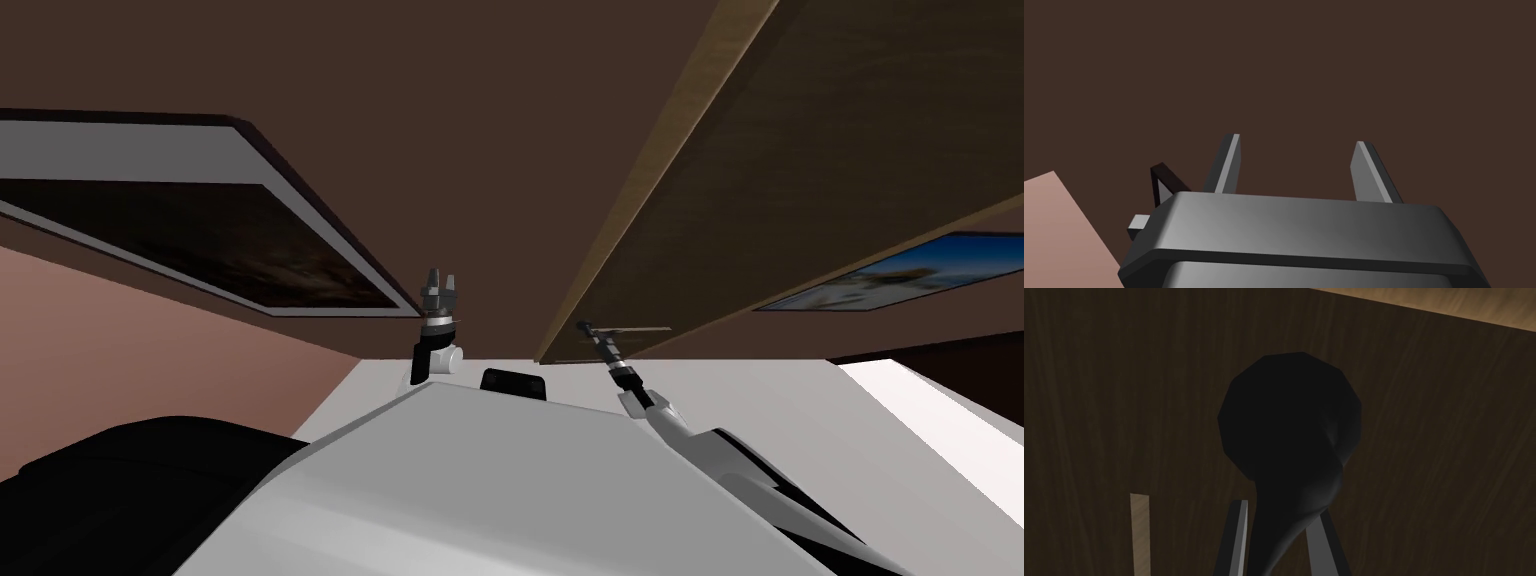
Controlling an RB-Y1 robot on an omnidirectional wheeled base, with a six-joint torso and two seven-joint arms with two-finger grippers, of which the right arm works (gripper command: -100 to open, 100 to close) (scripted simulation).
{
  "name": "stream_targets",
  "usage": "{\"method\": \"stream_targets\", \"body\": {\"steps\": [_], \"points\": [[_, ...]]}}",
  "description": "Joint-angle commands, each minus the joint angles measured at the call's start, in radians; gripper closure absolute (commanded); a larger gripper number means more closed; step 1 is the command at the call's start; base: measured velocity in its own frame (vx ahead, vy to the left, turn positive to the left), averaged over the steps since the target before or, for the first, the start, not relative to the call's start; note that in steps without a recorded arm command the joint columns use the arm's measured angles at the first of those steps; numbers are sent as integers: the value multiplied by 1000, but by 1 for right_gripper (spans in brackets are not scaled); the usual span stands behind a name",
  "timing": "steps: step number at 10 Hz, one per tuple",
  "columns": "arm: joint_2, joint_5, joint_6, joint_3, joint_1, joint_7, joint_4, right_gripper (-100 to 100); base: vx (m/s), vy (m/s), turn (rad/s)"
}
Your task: Pull the door open
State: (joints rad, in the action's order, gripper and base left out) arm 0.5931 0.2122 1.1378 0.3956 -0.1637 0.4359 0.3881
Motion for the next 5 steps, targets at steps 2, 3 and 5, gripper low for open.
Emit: {"method": "stream_targets", "body": {"steps": [2,3,5], "points": [[12,7,16,6,27,1,15,100,-127,-74,106],[12,7,16,6,27,1,15,100,-48,-17,-29],[27,16,54,16,46,9,3,100,-55,-39,143]]}}
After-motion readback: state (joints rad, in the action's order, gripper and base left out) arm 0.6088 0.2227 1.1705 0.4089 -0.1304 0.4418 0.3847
